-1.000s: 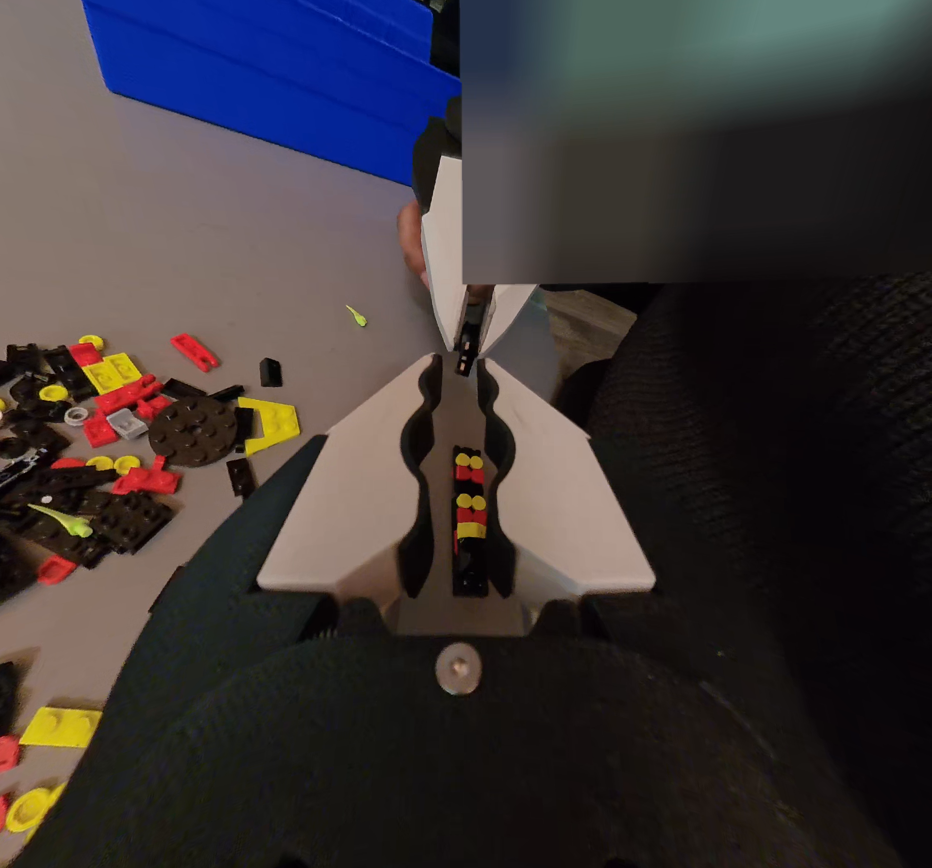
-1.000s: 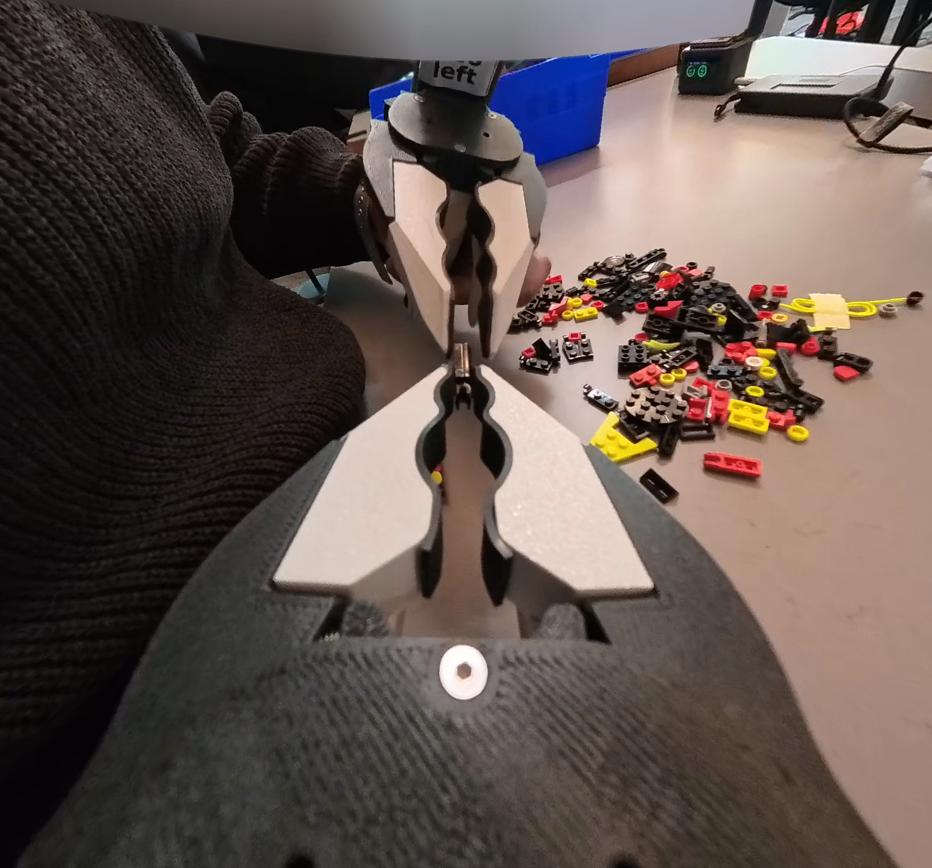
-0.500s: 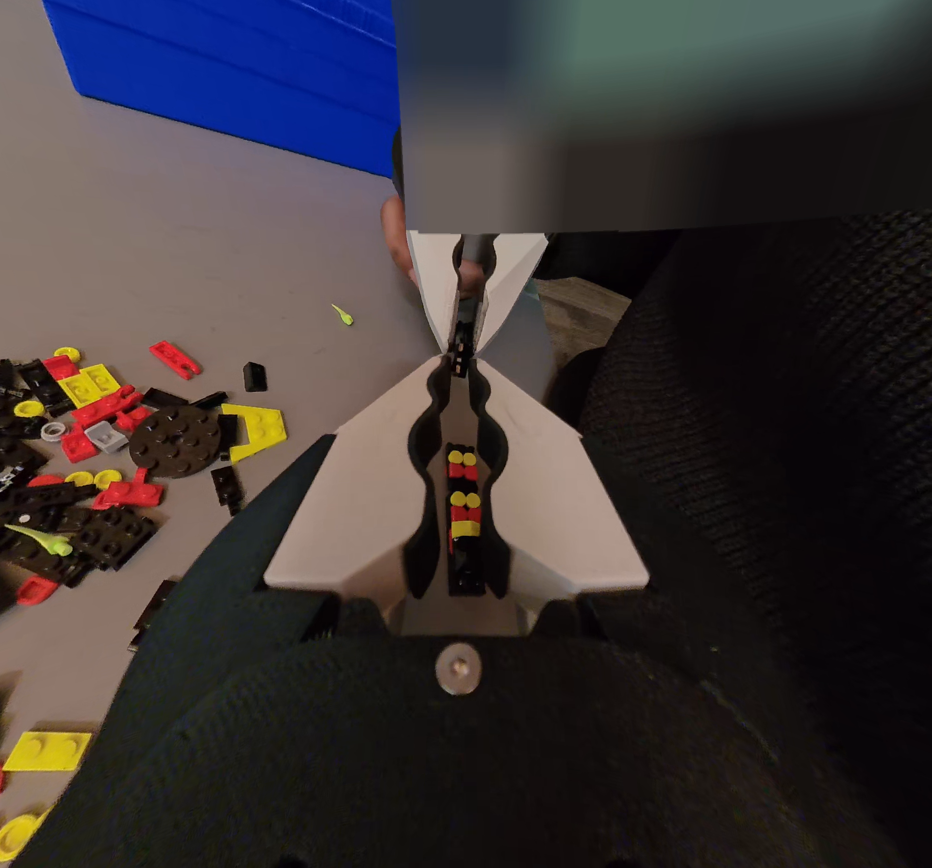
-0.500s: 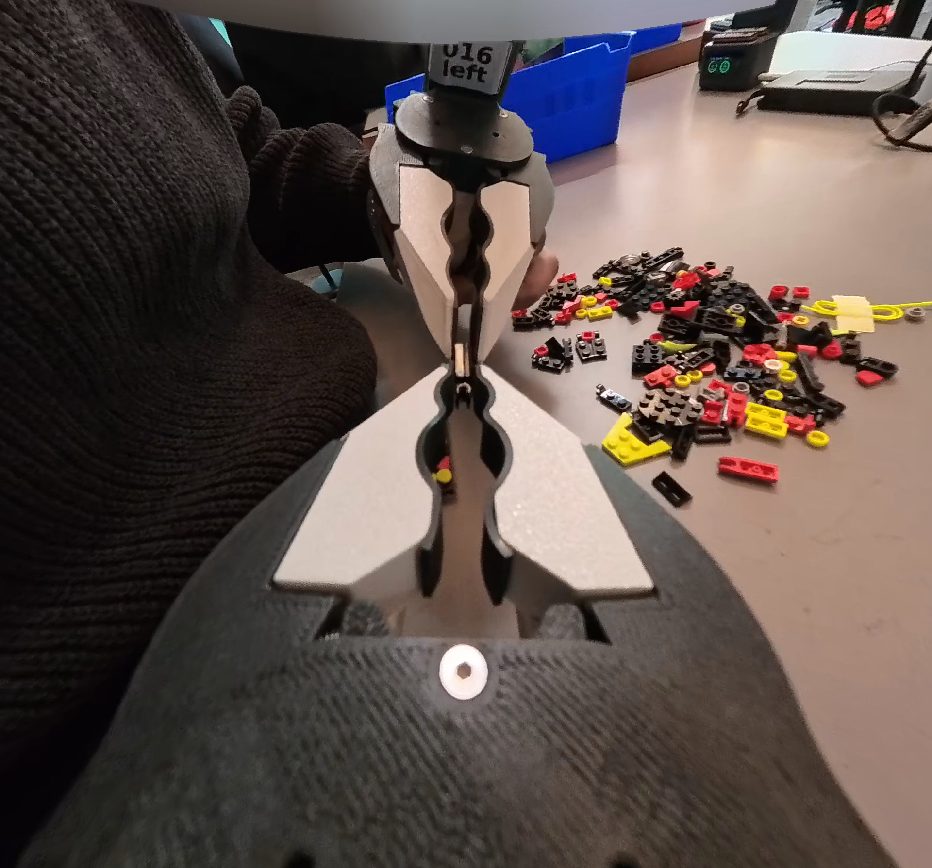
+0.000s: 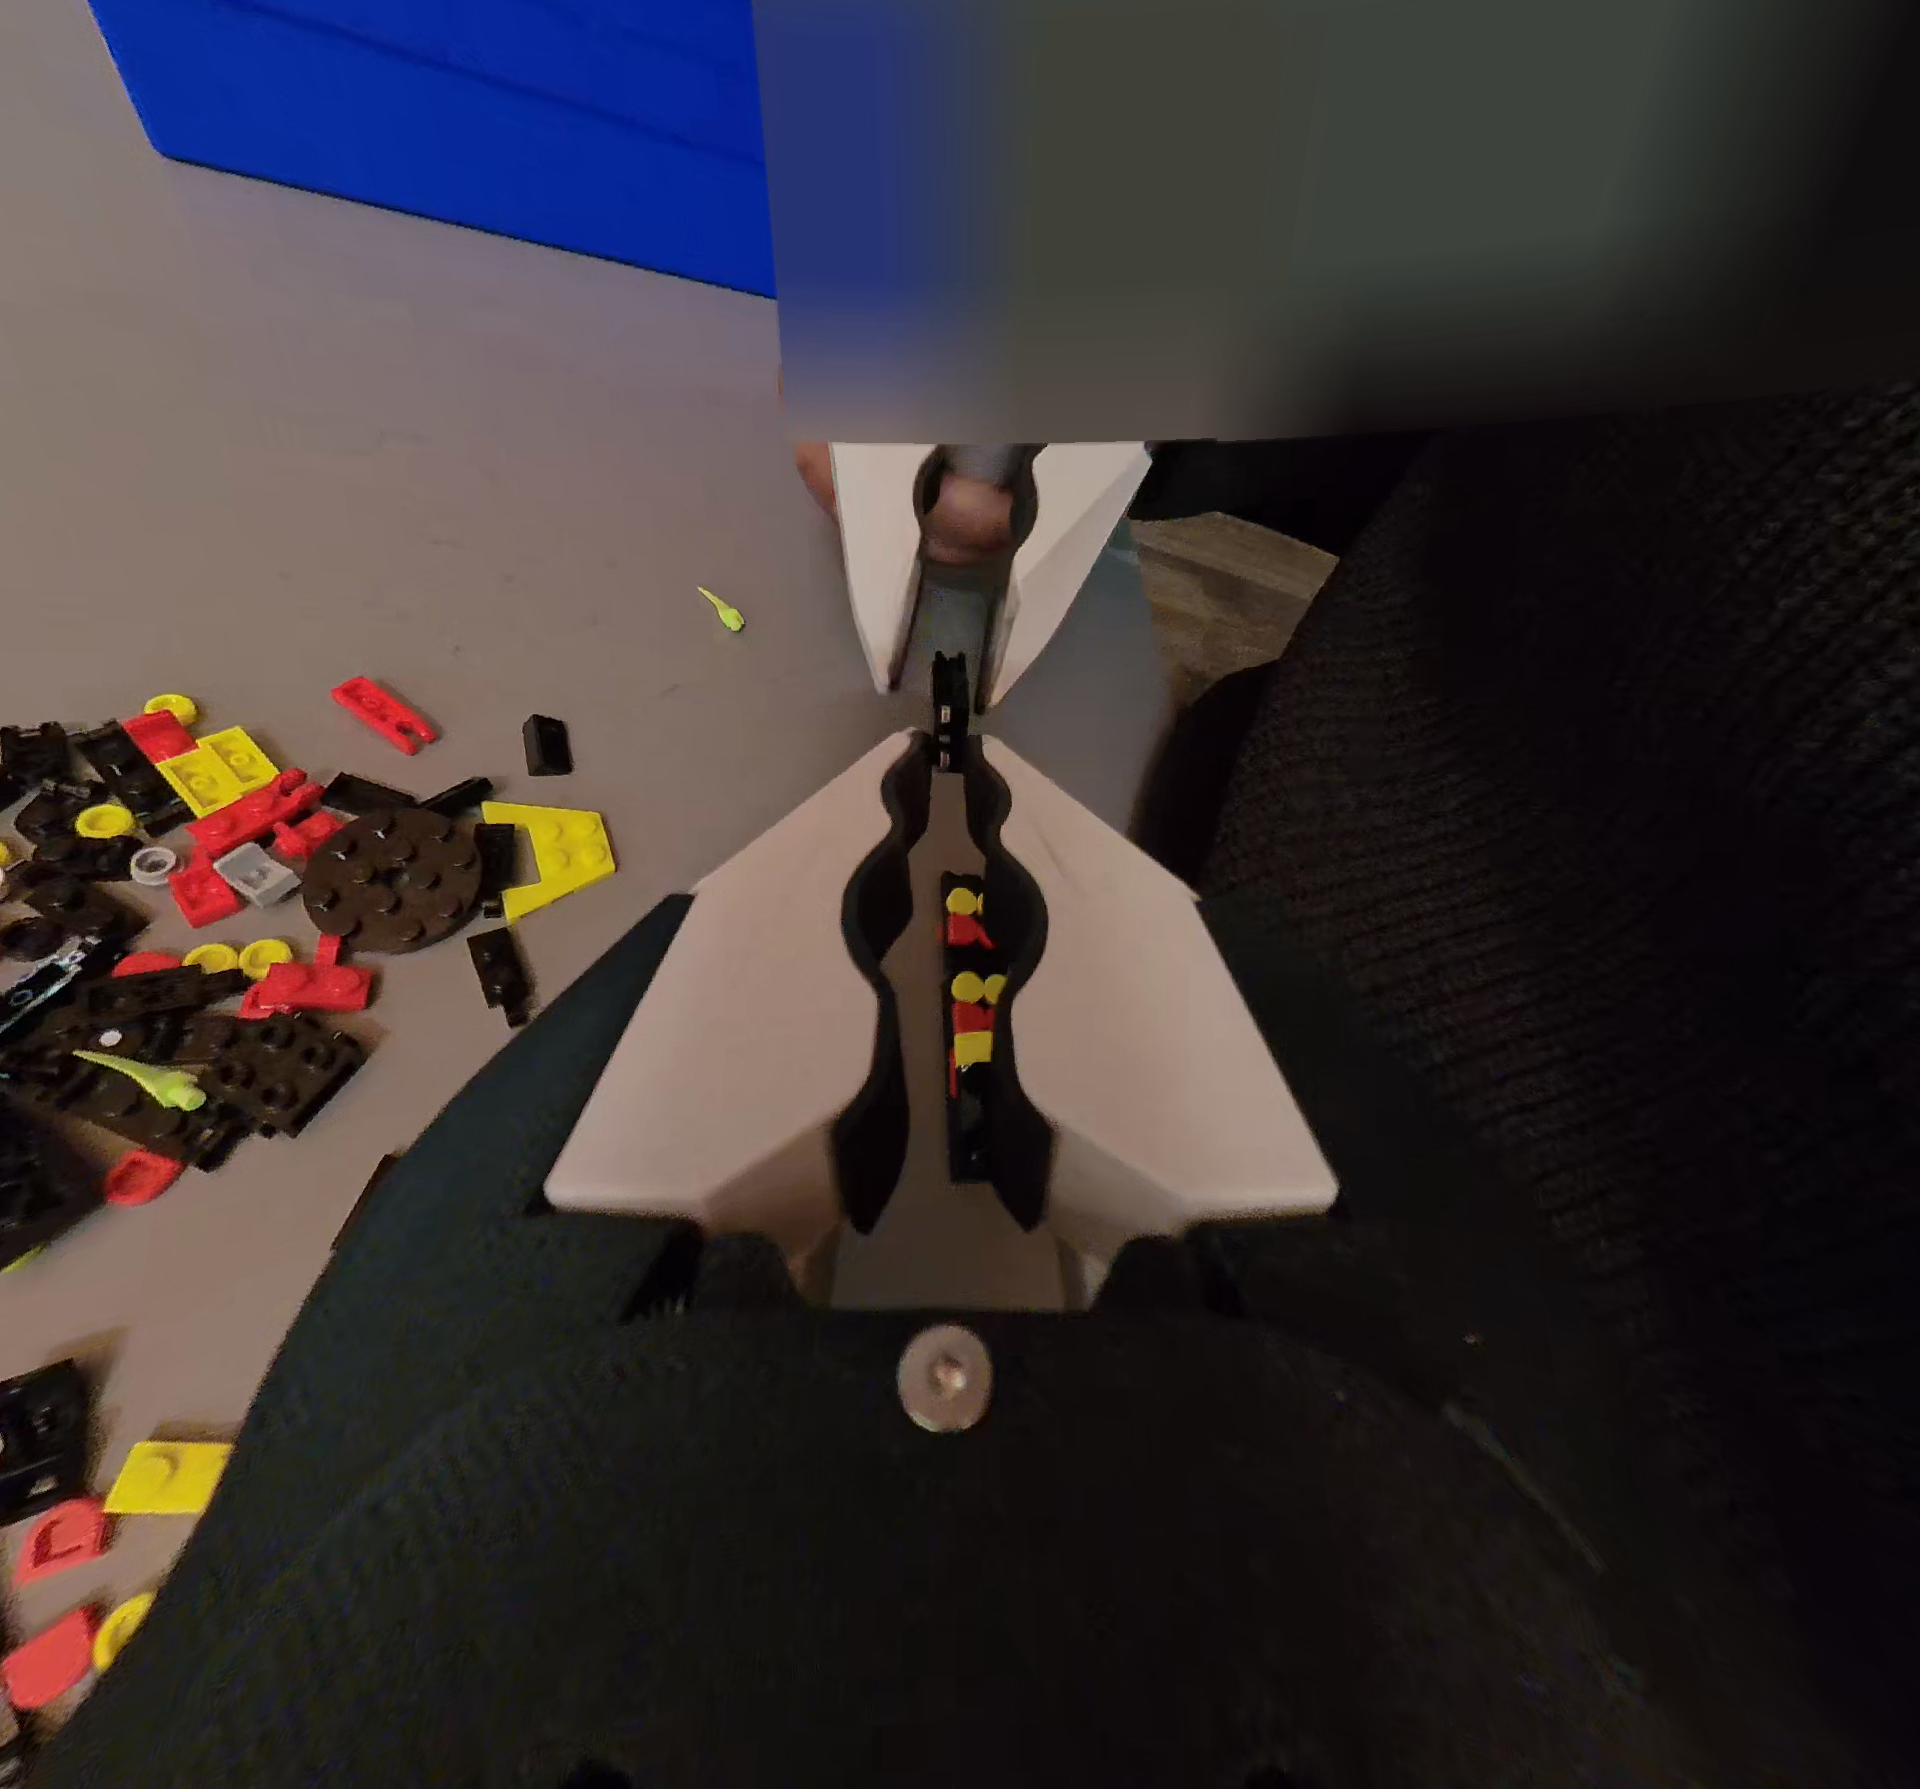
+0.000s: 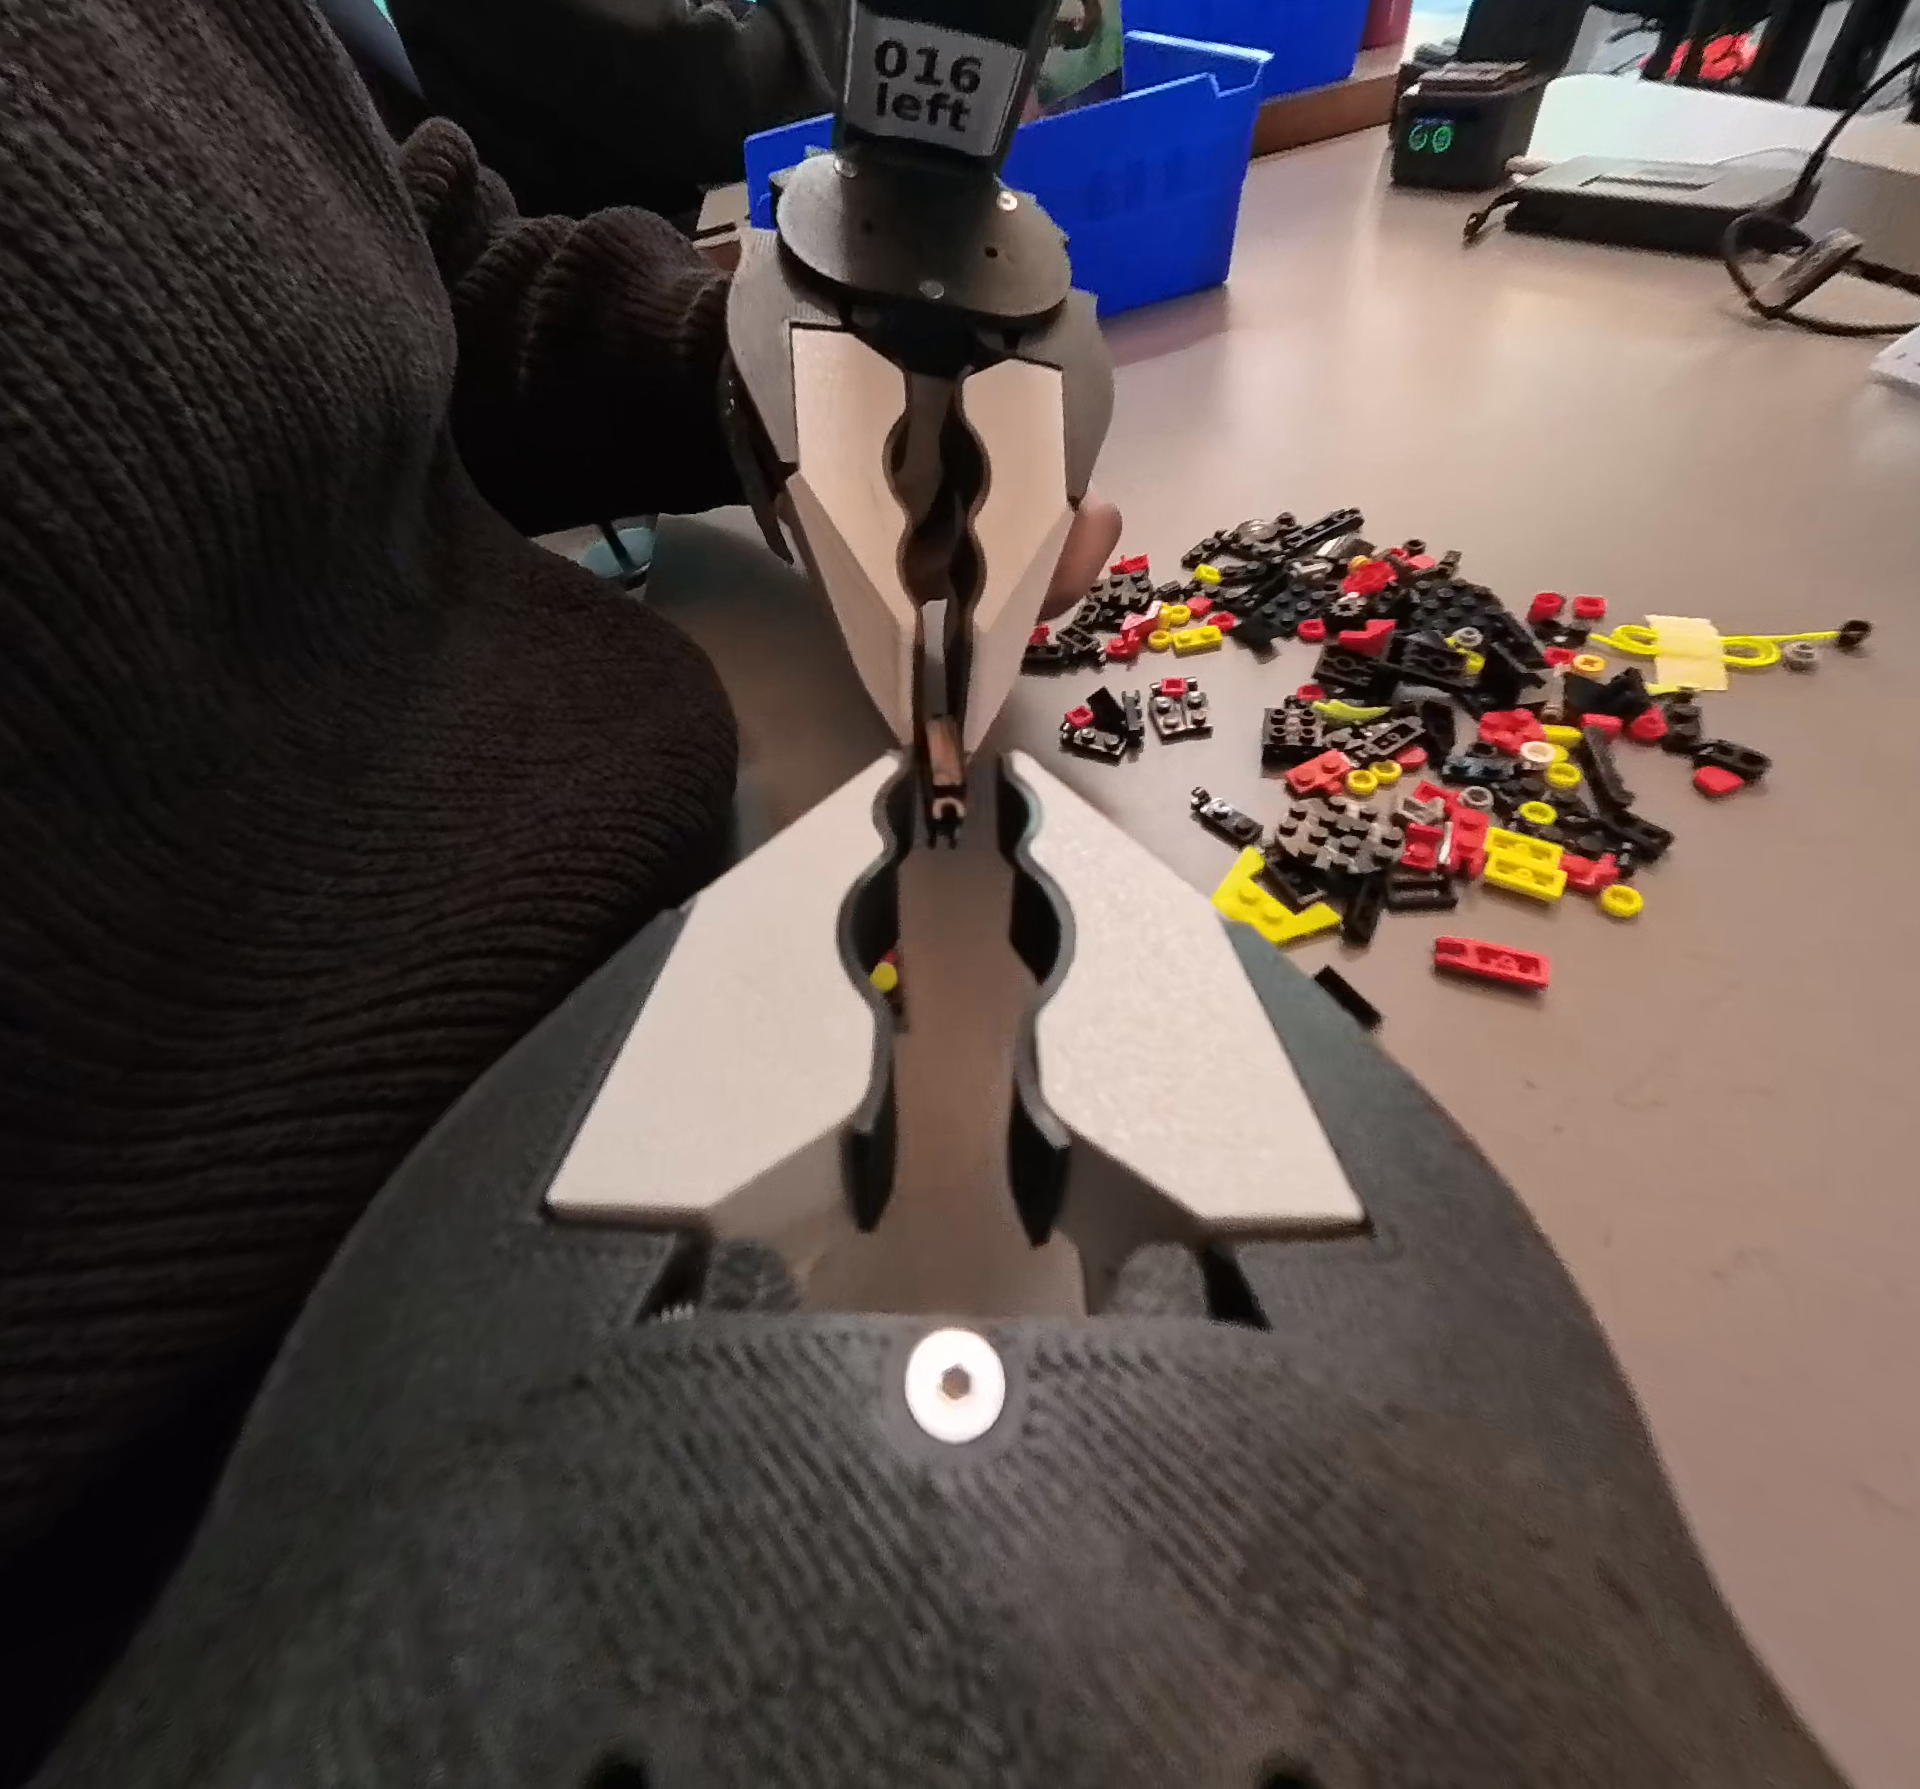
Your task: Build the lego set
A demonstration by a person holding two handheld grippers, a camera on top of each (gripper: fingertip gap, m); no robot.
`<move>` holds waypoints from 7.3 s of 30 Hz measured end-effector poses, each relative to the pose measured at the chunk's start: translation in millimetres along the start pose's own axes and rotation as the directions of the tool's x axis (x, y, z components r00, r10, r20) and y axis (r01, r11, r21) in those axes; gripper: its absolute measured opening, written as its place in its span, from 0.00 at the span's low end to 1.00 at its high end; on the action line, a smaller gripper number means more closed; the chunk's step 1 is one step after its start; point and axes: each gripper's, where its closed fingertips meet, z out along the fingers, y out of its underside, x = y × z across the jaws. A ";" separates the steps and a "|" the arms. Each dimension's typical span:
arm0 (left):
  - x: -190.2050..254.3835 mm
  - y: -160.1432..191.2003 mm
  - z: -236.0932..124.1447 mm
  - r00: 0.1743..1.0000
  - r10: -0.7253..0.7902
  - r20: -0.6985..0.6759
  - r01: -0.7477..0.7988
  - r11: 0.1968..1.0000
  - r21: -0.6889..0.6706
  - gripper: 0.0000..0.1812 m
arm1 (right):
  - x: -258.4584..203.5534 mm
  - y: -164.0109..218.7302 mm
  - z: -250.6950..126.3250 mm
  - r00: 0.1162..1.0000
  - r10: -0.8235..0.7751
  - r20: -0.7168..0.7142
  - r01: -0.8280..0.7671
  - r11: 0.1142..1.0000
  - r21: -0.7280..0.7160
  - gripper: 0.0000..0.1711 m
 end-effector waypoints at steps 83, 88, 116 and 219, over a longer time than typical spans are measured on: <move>-10.3 -23.2 -6.3 0.997 -0.074 0.024 0.068 0.980 0.188 0.04 | 8.9 -22.3 -6.4 0.976 0.203 0.079 -0.214 0.964 0.160 0.03; -8.6 -24.4 -7.1 0.997 -0.079 0.010 0.076 0.978 0.195 0.05 | 6.2 -22.9 -6.4 0.971 0.217 0.105 -0.232 0.960 0.159 0.03; -1.0 -18.5 -4.2 0.994 -0.103 -0.036 0.107 0.985 0.135 0.03 | 1.1 -13.3 -4.1 0.968 0.222 0.115 -0.231 0.970 0.074 0.03; -17.9 18.7 2.0 0.954 -0.299 -0.032 0.296 0.953 -0.067 0.02 | 19.4 14.5 9.9 0.977 0.213 -0.033 -0.214 0.976 -0.044 0.05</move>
